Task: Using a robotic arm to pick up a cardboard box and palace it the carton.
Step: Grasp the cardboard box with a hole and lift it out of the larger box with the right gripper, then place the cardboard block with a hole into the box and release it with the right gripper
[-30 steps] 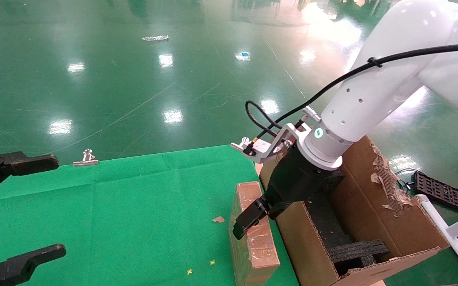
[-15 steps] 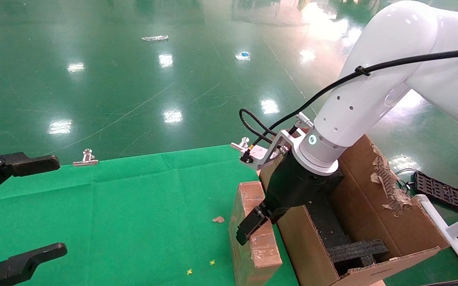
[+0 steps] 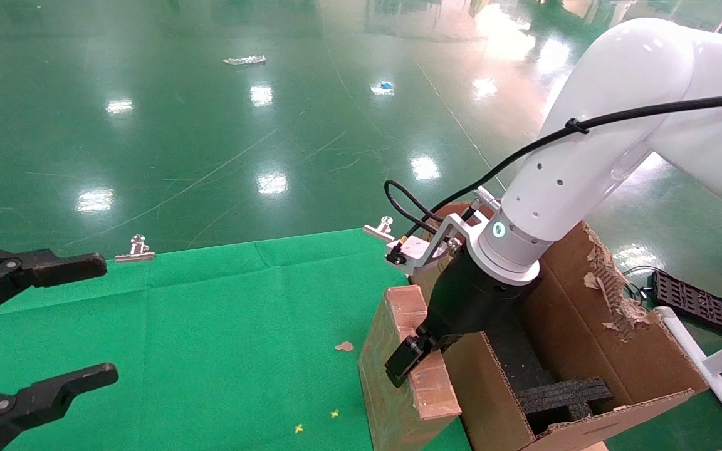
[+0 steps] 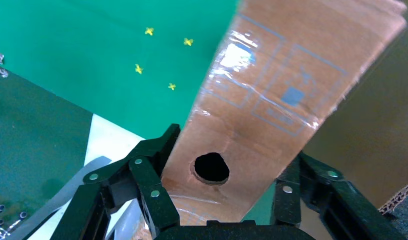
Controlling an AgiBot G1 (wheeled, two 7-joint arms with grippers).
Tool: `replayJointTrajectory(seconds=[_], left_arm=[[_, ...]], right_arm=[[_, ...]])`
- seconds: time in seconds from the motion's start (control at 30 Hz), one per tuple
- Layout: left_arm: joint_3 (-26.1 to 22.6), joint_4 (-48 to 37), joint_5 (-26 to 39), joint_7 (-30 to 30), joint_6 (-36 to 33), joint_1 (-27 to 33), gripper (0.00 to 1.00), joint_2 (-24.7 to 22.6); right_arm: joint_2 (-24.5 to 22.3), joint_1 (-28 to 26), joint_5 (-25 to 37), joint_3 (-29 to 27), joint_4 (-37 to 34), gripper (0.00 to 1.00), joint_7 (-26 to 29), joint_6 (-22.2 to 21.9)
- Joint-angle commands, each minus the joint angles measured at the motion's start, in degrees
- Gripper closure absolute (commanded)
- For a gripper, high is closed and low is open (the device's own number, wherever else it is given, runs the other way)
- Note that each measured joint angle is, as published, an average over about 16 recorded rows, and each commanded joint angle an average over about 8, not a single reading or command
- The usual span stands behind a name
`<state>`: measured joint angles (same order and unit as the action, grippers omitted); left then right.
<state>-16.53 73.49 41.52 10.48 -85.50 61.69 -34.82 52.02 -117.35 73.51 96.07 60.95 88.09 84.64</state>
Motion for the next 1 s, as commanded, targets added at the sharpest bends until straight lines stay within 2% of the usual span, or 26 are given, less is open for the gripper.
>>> replayJointTrajectory(seconds=[0.03, 0.2, 0.3, 0.5, 0.63, 0.8, 1.0], left_arm=[[-0.01, 0.0, -0.01, 0.0, 0.0, 0.0, 1.0, 0.0], [-0.03, 0.0, -0.02, -0.01, 0.01, 0.01, 1.0, 0.01], [-0.04, 0.0, -0.03, -0.02, 0.02, 0.01, 1.0, 0.02], [-0.06, 0.0, -0.04, -0.03, 0.03, 0.01, 1.0, 0.03], [-0.08, 0.0, -0.05, -0.04, 0.03, 0.02, 1.0, 0.03], [-0.09, 0.0, -0.06, -0.05, 0.04, 0.02, 1.0, 0.04], [-0.11, 0.0, -0.08, -0.06, 0.05, 0.02, 1.0, 0.05]], right_arm=[[-0.12, 0.13, 0.14, 0.13, 0.13, 1.0, 0.14, -0.03], [-0.94, -0.34, 0.2, -0.36, 0.91, 1.0, -1.07, -0.69], [-2.44, -1.57, 0.0, -1.64, 2.11, 1.0, -3.59, -2.08], [-8.77, -6.44, -1.6, -7.01, 4.74, 1.0, -12.93, -7.05], [-13.44, -10.44, -1.89, -10.57, 4.03, 1.0, -18.78, -9.91], [-17.57, -15.38, 1.13, -12.46, 0.33, 1.0, -22.78, -10.7], [-20.8, -19.28, 7.79, -11.37, -5.12, 1.0, -24.39, -8.57]])
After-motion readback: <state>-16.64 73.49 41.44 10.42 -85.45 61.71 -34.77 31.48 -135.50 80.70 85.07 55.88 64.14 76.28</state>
